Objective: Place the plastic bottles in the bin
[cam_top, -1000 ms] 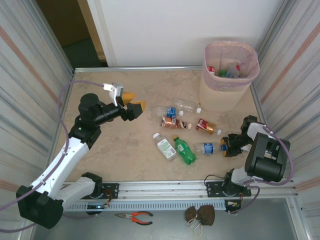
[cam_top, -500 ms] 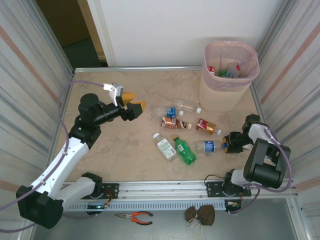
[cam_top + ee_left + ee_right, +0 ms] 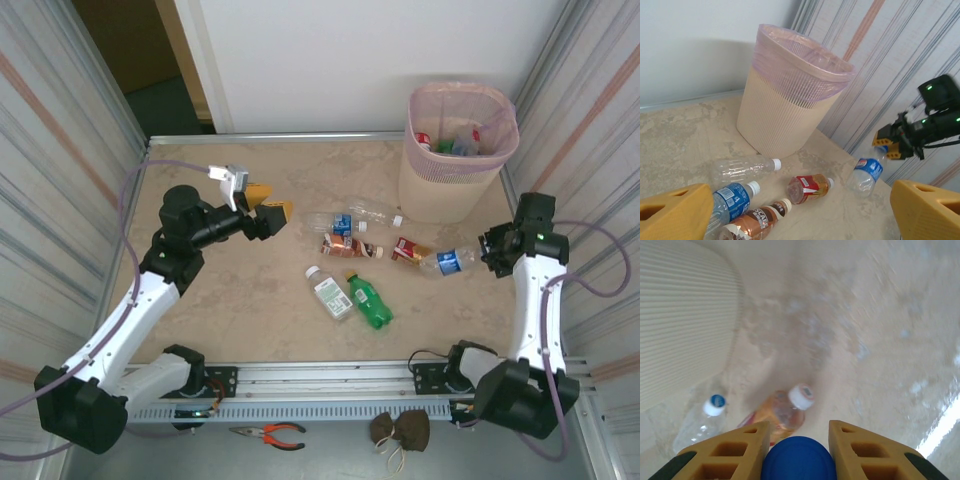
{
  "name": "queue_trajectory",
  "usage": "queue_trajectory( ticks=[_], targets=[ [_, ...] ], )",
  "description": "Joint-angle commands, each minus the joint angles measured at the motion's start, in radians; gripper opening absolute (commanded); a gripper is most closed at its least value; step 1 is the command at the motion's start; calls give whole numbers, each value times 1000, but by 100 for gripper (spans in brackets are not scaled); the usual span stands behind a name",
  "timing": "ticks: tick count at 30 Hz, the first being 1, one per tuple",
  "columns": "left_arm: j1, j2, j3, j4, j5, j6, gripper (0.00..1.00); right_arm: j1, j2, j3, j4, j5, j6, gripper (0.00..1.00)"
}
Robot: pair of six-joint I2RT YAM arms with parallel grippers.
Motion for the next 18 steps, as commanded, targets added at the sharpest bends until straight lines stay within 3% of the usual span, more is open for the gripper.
queue_trajectory(
  ticks=[1, 9, 13, 18],
  targets=[
    [9, 2, 31, 47, 12, -7, 92, 88, -44, 117, -3, 193, -201, 23],
    [10, 5, 29, 50, 17, 3, 92, 292, -5, 423, 162, 365, -640, 16],
    [9, -1, 29, 49, 19, 6, 92, 347, 66, 561, 246, 351, -833, 11],
    [11, -13, 26, 42, 17, 14, 92, 366, 146, 665, 364, 225, -1059, 11]
  ],
)
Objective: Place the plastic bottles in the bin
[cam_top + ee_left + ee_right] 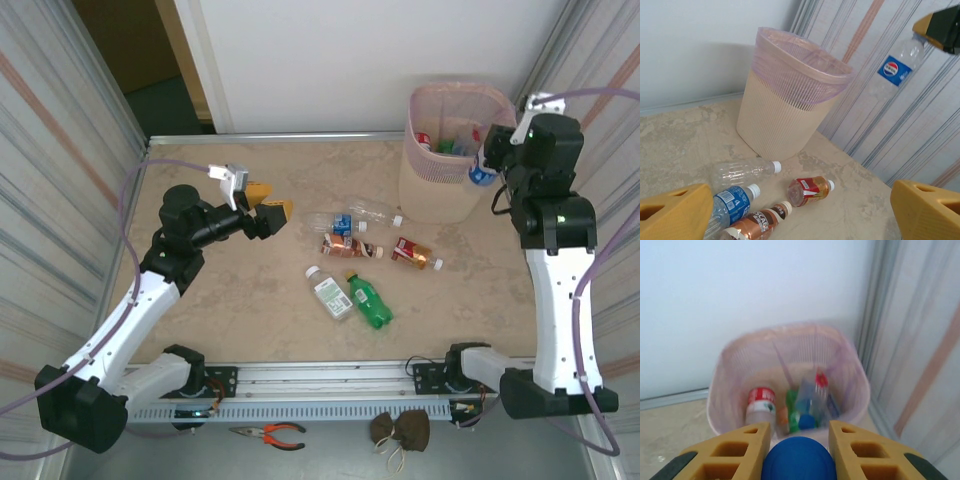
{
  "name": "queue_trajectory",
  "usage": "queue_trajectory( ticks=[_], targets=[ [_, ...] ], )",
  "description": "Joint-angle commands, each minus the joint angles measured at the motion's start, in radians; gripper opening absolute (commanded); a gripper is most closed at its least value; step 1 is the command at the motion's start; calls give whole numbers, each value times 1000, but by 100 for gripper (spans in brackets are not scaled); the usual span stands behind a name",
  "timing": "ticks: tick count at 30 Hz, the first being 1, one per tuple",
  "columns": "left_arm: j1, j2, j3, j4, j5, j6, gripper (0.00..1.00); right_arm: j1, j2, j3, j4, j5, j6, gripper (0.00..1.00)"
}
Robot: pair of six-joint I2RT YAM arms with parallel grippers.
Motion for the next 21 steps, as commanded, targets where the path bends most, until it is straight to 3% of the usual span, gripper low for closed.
queue_trajectory(
  ticks=[1, 6, 11, 21],
  targets=[
    [12, -18, 24, 31, 17, 15, 92, 8, 45, 58, 128, -70, -252, 10],
    [18, -31, 21, 23, 18, 16, 92, -3, 199, 244, 121, -79, -378, 9],
    [25, -46, 11, 19, 18, 16, 92, -64, 348, 374, 73, -141, -401, 9],
    [32, -54, -1, 23, 25, 13, 92, -174, 485, 336, 45, -259, -312, 8]
  ],
)
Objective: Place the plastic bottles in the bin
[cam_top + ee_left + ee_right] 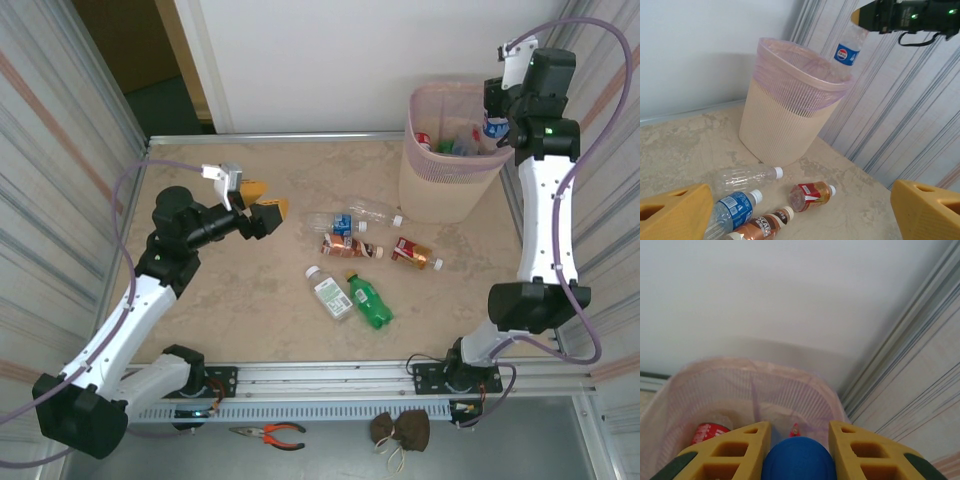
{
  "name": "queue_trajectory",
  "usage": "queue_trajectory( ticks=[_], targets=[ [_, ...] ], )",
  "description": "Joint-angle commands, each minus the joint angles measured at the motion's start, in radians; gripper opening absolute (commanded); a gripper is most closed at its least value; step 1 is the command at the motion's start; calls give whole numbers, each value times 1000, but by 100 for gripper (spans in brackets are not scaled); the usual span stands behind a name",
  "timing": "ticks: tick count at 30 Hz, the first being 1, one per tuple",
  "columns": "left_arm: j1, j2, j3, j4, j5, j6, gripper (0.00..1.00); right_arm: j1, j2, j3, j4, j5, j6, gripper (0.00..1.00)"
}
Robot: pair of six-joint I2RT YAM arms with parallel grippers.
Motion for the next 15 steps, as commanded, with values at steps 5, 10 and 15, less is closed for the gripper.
queue_trajectory(
  ticks=[5, 10, 15],
  targets=[
    [16, -26, -13, 39, 17, 4, 92, -52, 59, -95, -30, -82, 71, 8],
    [22, -24, -13, 38, 25, 2, 93, -80, 111, -148, -32, -101, 96, 8],
    [31, -19, -11, 39, 31, -1, 93, -90, 179, -195, -51, -104, 100, 8]
  ],
)
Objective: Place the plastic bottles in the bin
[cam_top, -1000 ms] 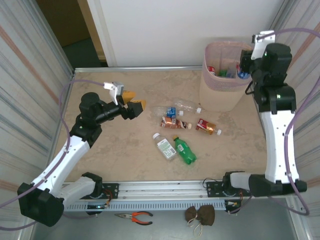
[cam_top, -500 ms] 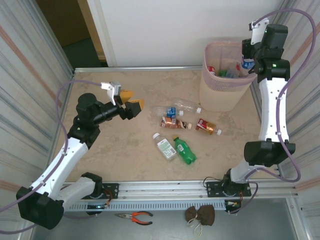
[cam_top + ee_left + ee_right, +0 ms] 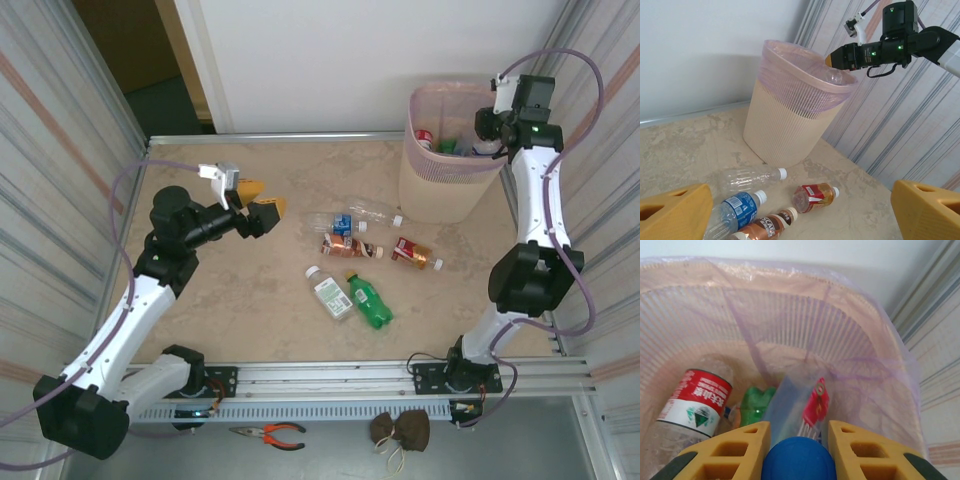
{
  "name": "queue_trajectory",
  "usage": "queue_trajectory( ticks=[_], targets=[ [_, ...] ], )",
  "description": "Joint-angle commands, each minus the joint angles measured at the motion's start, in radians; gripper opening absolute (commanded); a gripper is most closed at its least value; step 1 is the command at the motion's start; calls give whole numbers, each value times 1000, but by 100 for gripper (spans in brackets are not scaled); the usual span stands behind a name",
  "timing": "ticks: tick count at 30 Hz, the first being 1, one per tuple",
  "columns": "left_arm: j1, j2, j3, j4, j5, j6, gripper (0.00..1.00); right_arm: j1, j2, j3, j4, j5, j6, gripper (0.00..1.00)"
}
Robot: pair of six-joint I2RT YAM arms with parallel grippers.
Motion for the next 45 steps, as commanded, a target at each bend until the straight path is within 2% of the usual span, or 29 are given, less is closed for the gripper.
queue_trajectory(
  ticks=[1, 11, 15, 16, 18, 21, 27, 38, 45],
  targets=[
    [10, -15, -9, 38, 27, -3, 93, -16, 65, -46, -92, -4, 21, 8],
    [14, -11, -6, 37, 27, -4, 93, -24, 145, -54, -85, -24, 45, 10],
    [15, -13, -2, 34, 27, -3, 92, -24, 186, 9, -105, -36, 50, 12],
    [15, -13, 0, 34, 26, -3, 93, -22, 193, 39, -111, -38, 52, 15],
    [15, -15, -1, 32, 25, -2, 93, -16, 202, 78, -129, -34, 57, 30],
    [15, -15, 1, 31, 25, -2, 93, -2, 191, 127, -137, -23, 55, 47],
    [15, 0, 13, 13, 31, -2, 92, 29, 151, 260, -195, -22, 51, 63],
    [15, 131, 97, -94, 55, -30, 87, 57, 15, 291, -250, -39, 77, 67],
    [13, 241, 142, -166, 56, -75, 84, 33, -26, 271, -351, 23, 148, 59]
  ],
)
